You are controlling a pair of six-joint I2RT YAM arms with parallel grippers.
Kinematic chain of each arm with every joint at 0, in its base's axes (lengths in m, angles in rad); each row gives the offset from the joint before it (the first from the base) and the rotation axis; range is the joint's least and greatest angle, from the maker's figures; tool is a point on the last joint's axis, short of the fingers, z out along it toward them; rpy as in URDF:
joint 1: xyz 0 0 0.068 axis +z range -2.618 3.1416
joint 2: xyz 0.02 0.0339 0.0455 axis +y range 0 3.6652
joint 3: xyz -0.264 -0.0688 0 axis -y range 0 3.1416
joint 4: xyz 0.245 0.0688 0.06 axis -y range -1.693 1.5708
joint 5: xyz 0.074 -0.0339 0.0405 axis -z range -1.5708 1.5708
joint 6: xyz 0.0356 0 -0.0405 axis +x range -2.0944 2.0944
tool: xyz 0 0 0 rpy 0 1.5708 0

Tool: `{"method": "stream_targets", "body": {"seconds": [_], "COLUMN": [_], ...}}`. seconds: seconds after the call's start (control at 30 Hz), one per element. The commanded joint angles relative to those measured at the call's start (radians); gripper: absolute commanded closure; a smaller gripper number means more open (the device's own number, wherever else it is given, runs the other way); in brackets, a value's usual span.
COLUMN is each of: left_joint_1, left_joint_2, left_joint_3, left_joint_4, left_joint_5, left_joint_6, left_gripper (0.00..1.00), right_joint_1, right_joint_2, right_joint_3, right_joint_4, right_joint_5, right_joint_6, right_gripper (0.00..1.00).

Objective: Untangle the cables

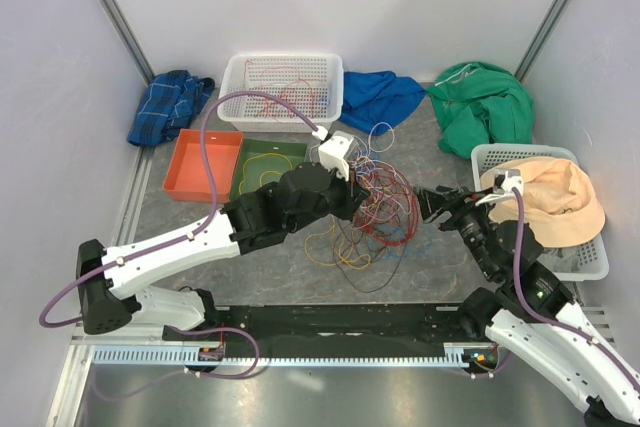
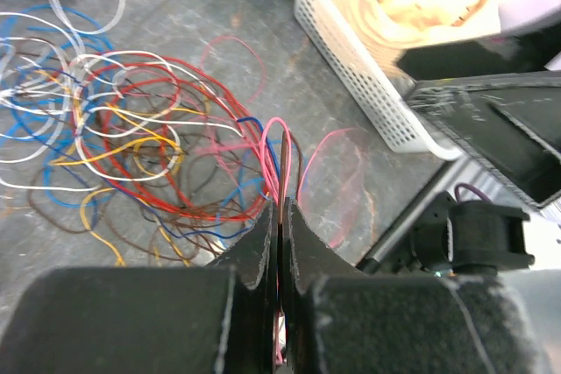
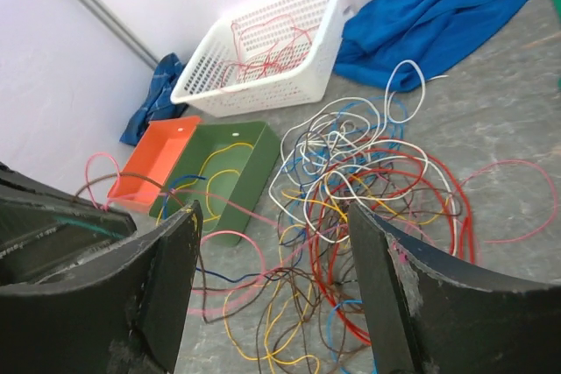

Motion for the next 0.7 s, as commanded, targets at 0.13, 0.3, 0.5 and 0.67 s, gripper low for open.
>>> {"method": "stream_targets", "body": {"seconds": [0.13, 0.3, 0.5, 0.67], "left_joint_1": [0.018, 0.016, 0.018, 0.018], "left_joint_2": [-0.029, -0.034, -0.046, -0.058], "left_joint_3": [0.067, 0.065, 0.064, 0.059], "left_joint_4": [0.006, 0.007, 0.006, 0.007], "left_joint_5": [-0.051, -0.046, -0.037, -0.03], "left_joint_6": [0.048, 0.045, 0.037, 0.034], "left_gripper": [0.98, 0.98, 0.98, 0.98], "right_joint_1": [0.001, 0.001, 0.0, 0.0], "right_joint_2": [-0.049, 0.011, 0.046, 0.124], "right_joint_3": [0.009, -0.028, -0.097, -0.1], "right_joint_4": [0.067, 0.12, 0.196, 0.219], "right_joint_5": [-0.122, -0.253, -0.323, -0.311], "right_joint_6": [-0.016, 0.008, 0.04, 0.036], "right_gripper": [0.25, 0.28, 0.32, 0.34]}}
